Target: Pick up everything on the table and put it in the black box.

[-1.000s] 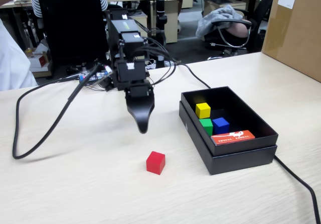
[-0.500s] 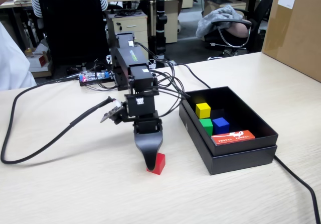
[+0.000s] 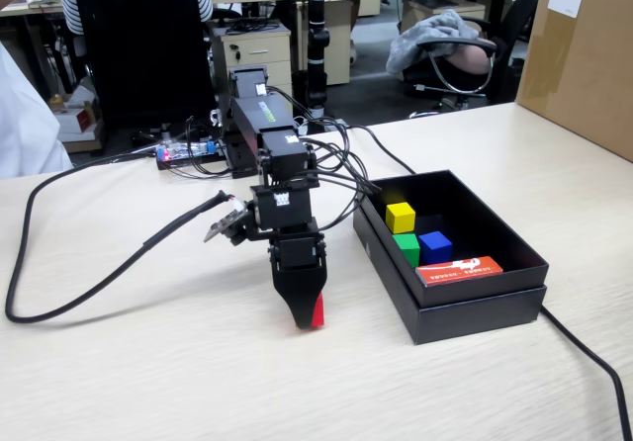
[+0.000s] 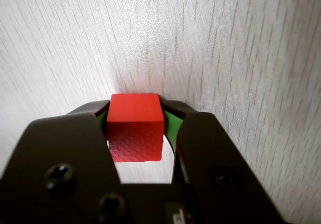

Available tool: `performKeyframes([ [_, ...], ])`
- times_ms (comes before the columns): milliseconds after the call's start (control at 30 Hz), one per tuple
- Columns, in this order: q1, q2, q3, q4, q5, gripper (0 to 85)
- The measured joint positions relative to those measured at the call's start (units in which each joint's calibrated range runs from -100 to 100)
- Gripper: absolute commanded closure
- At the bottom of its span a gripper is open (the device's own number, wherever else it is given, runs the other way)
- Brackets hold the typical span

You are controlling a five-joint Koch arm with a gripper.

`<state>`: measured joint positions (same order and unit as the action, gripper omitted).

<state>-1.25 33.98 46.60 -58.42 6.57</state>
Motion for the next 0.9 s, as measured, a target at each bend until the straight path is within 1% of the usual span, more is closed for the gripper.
performKeyframes([
  [167, 0.1, -2.5, -0.4, -3.0, 0.0, 84.6],
  [267, 0.4, -9.2, -3.2, -3.8, 0.1, 84.6],
  [333, 1.1, -16.8, -5.3, -4.2, 0.1, 84.6],
  [367, 2.5, -24.6, -6.8, -4.8, 0.0, 84.6],
  [400, 2.5, -25.1, -6.9, -5.0, 0.0, 84.6],
  [433, 4.3, -33.1, -9.2, -5.8, 0.0, 84.6],
  [467, 4.7, -35.0, -9.9, -6.1, 0.1, 84.6],
  [500, 6.7, -41.0, -12.2, -6.2, 0.1, 84.6],
  [533, 6.8, -41.4, -12.3, -6.2, 0.1, 84.6],
  [600, 10.7, -47.5, -12.8, -6.3, 0.1, 84.6],
  [633, 10.8, -47.6, -12.8, -6.3, 0.1, 84.6],
  [733, 14.2, -49.3, -13.0, -7.4, 0.1, 84.6],
  [767, 16.2, -49.2, -13.0, -7.4, 0.1, 84.6],
  [833, 16.6, -48.0, -12.9, -7.4, 0.2, 84.6],
  [867, 16.9, -46.2, -12.8, -7.4, 0.3, 84.6],
  [900, 17.5, -39.7, -13.1, -7.4, 0.6, 84.5],
])
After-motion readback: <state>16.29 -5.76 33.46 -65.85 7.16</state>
